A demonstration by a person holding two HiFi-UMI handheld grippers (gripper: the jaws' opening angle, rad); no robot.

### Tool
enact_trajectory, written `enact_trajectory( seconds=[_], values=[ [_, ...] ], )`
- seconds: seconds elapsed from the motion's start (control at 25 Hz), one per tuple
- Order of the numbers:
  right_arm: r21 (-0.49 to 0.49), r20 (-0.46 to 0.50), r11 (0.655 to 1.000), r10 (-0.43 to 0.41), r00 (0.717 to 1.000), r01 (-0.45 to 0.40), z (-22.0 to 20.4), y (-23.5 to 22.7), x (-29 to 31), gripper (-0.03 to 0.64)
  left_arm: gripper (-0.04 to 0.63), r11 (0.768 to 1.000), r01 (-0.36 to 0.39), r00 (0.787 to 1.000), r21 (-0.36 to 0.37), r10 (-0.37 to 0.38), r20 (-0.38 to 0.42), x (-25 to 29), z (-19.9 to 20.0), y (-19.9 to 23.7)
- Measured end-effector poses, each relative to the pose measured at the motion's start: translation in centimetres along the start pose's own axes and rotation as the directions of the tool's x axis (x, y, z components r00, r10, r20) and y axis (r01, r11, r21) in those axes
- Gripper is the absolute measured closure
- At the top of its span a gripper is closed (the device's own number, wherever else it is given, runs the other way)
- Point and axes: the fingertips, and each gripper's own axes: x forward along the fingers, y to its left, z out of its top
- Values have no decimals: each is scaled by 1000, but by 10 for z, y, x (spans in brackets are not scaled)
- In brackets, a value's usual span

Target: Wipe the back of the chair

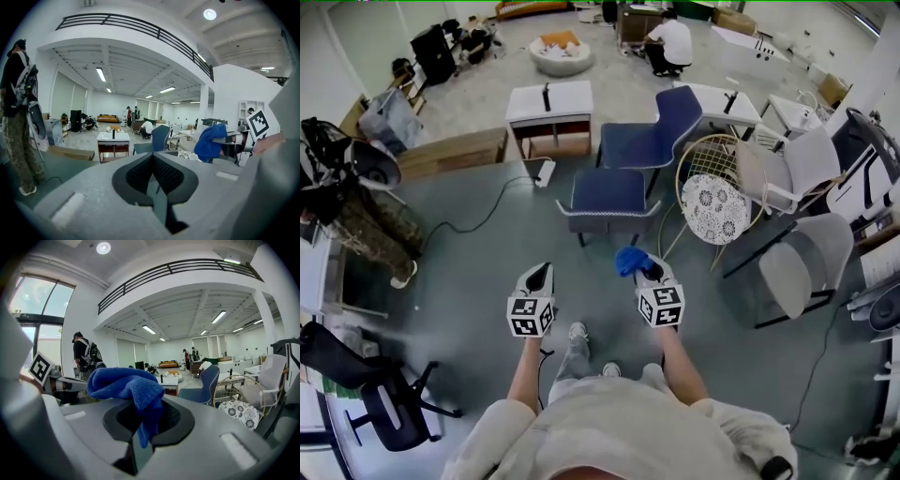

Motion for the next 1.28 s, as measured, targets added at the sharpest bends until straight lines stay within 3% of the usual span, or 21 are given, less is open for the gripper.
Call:
enact_trajectory(
  seconds=[0.48,0.84,1.12,1.28],
  values=[
    [21,-143,993,-113,983,118,-49,-6,121,571,595,988,128,986,-91,-136,-91,128,-41,91],
    [46,-229,991,-113,967,127,-115,-16,168,571,595,977,168,967,-133,-190,-170,183,-109,101],
    [54,-184,990,-118,976,130,-166,-39,177,571,595,982,159,976,-99,-171,-134,209,-154,103],
    [87,-148,988,-112,983,125,-216,-56,190,571,594,986,154,981,-58,-159,-108,231,-201,108]
  ],
)
